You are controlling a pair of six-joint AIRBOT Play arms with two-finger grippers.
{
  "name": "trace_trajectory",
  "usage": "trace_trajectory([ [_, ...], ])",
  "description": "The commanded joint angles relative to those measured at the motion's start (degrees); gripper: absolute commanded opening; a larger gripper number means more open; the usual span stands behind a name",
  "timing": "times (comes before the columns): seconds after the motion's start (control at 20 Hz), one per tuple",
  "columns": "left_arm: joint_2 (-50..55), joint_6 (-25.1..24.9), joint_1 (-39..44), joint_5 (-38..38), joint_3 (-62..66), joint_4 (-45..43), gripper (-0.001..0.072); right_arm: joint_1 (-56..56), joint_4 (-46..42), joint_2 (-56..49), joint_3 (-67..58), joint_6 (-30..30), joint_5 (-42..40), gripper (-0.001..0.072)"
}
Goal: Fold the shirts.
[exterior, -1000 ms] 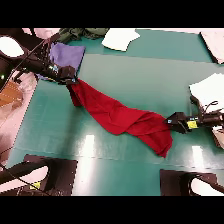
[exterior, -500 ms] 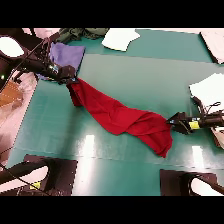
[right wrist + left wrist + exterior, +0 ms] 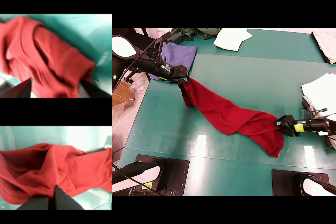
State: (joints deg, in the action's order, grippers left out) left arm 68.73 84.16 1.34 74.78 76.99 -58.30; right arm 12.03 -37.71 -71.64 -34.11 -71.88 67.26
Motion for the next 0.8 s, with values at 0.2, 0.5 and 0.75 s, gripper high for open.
trace_trajectory([
  [0.2, -0.04, -0.42, -0.04, 0.61, -0.02, -0.02, 0.0031, -9.79, 8.41, -4.11, -5.64, 1.27, -8.0, 0.0054],
  [0.5, -0.04, -0.61, -0.02, 0.02, -0.02, -0.04, 0.0031, -6.19, 7.58, -0.02, -9.57, -0.22, -7.06, 0.0018],
  [0.75, -0.04, -0.59, -0.04, -2.01, -0.02, 0.0, 0.0031, -4.92, 3.08, 4.13, -12.74, -0.85, -5.95, 0.0019],
])
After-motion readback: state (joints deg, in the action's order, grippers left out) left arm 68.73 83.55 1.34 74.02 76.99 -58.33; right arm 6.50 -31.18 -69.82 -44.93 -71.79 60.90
